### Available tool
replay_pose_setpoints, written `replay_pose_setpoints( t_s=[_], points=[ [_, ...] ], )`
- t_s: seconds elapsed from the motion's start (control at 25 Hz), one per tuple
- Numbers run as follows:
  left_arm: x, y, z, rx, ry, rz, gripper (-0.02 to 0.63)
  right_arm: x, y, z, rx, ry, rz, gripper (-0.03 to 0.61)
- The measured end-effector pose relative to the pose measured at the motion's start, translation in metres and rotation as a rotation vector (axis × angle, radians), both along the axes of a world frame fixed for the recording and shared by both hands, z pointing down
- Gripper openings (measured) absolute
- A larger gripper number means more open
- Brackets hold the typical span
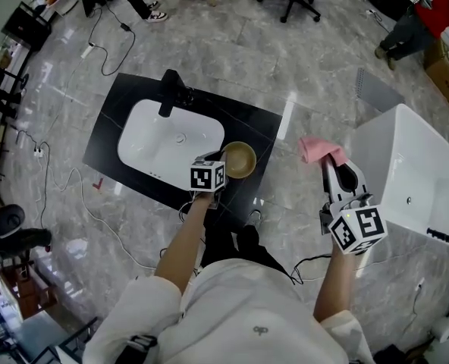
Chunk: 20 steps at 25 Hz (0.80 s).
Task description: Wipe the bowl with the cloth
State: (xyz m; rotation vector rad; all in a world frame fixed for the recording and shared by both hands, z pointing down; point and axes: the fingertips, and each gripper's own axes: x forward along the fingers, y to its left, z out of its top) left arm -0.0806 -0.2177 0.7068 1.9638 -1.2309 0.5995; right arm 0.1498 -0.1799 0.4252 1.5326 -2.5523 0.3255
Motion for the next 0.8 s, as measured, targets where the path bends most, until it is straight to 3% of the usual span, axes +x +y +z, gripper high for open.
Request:
replay_pose_setpoints(
  t_s=[0.44, 0.8],
  points=[
    [0.004, -0.031, -0.126, 0.228, 0.001, -0.026, 0.028, 0.005, 0.001, -0.063, 0.174, -0.029, -0.028, 0.015],
    [0.007, -0.025, -0.243, 0.412, 0.017, -0.045, 0.028, 0.004, 0.007, -0.115, 0.288, -0.038, -0.05, 0.015]
  ],
)
